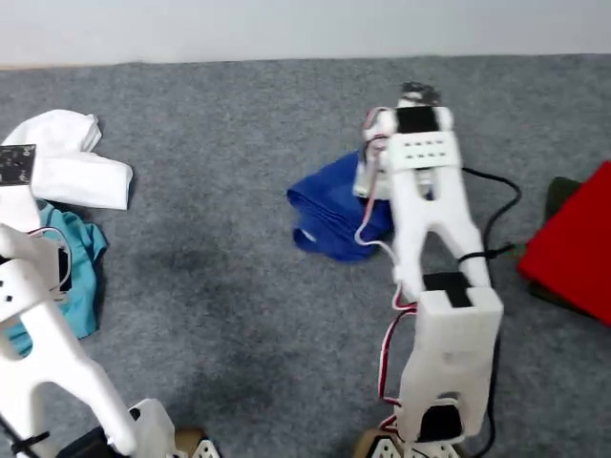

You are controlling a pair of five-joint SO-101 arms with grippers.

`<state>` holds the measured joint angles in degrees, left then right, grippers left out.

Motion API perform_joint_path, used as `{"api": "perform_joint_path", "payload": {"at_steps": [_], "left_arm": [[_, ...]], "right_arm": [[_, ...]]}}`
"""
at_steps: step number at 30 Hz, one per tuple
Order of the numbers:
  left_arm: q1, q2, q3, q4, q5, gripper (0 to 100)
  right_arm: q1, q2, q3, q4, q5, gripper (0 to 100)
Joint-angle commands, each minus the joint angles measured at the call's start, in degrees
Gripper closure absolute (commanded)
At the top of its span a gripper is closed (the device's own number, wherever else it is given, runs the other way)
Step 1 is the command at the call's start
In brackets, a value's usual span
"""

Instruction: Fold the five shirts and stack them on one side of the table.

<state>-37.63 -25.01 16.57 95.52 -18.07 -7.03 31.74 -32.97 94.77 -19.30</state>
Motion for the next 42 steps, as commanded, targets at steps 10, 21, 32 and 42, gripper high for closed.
{"api": "perform_joint_path", "payload": {"at_steps": [10, 21, 32, 42], "left_arm": [[-0.26, -1.85, -0.4, -0.44, 0.18, 100], [-0.26, -1.85, -0.4, 0.26, 0.18, 100], [-0.26, -1.85, -0.4, 1.58, 0.18, 100], [-0.09, -1.76, 0.22, 1.58, 0.44, 100]], "right_arm": [[15.43, -4.26, -3.08, -0.57, 41.14, 99.0], [21.85, -6.81, -3.25, -7.34, 51.6, 99.0], [29.49, -7.08, -3.78, -13.58, 53.89, 99.0], [38.29, -6.55, -10.81, -16.22, 54.68, 99.0]]}}
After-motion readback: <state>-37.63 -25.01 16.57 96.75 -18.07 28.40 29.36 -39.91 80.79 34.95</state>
